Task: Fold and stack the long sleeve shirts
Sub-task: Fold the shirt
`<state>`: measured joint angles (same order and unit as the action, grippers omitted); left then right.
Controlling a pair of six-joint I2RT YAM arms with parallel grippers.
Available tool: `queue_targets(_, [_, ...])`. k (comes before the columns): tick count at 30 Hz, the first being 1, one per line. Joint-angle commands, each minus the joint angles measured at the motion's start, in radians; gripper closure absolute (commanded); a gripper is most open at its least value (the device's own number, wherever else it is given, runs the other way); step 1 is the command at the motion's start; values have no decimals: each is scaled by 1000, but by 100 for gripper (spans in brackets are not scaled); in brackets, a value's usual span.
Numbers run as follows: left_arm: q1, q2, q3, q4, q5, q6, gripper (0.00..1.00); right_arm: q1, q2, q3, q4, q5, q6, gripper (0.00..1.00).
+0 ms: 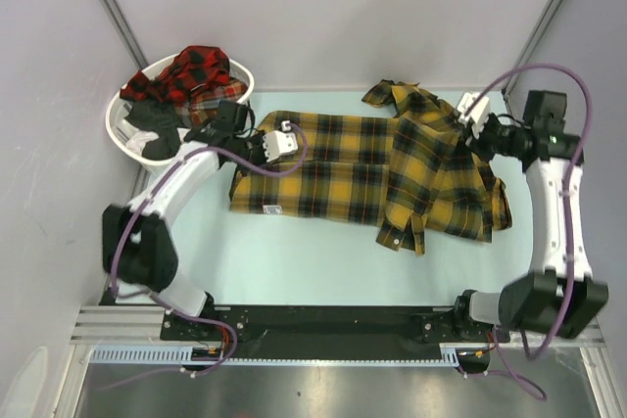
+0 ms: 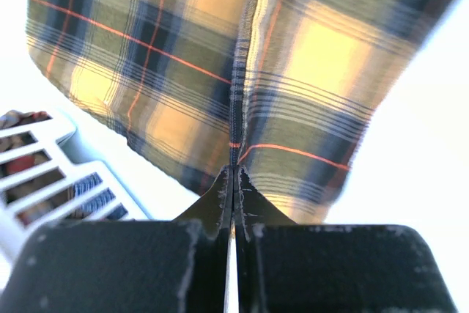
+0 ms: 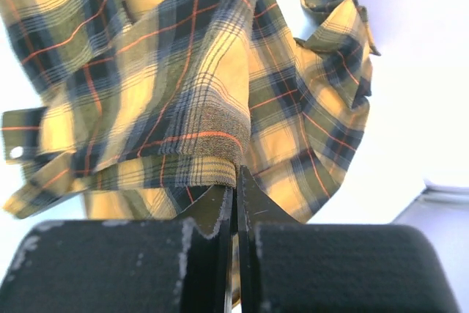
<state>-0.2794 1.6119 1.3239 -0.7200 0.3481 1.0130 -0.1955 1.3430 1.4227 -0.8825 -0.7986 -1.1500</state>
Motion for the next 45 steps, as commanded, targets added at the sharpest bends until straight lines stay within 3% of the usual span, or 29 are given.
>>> queue_targets(1, [-41,-220,-149,-102,80,25,100,-21,-184,-100,-147,-27,-57,100])
queue_targets(7, [-83,-510,-377,-171,75,27,100,-25,-428,-250,-274,-14,-145,100])
queue_targets(11, [-81,-540,-404,-135,37,-43,100,-28,-469,-297,-237,-22,-120,100])
queue_targets(18, [-70,-377,-342,19,-32,-79,100,-28,-299,-280,-49,-39,-65,100])
queue_targets(24, [-40,-205,-259,80,-55,-64,100,-30,-162,-248,-15,-24,-97,100])
queue_targets(36, [-30,89,-57,71,-61,-33,100,-61,-39,-254,19,2,-136,100])
queue_targets(45, [-21,189,4,65,-73,-10,100,-64,41,-251,83,21,-86,100])
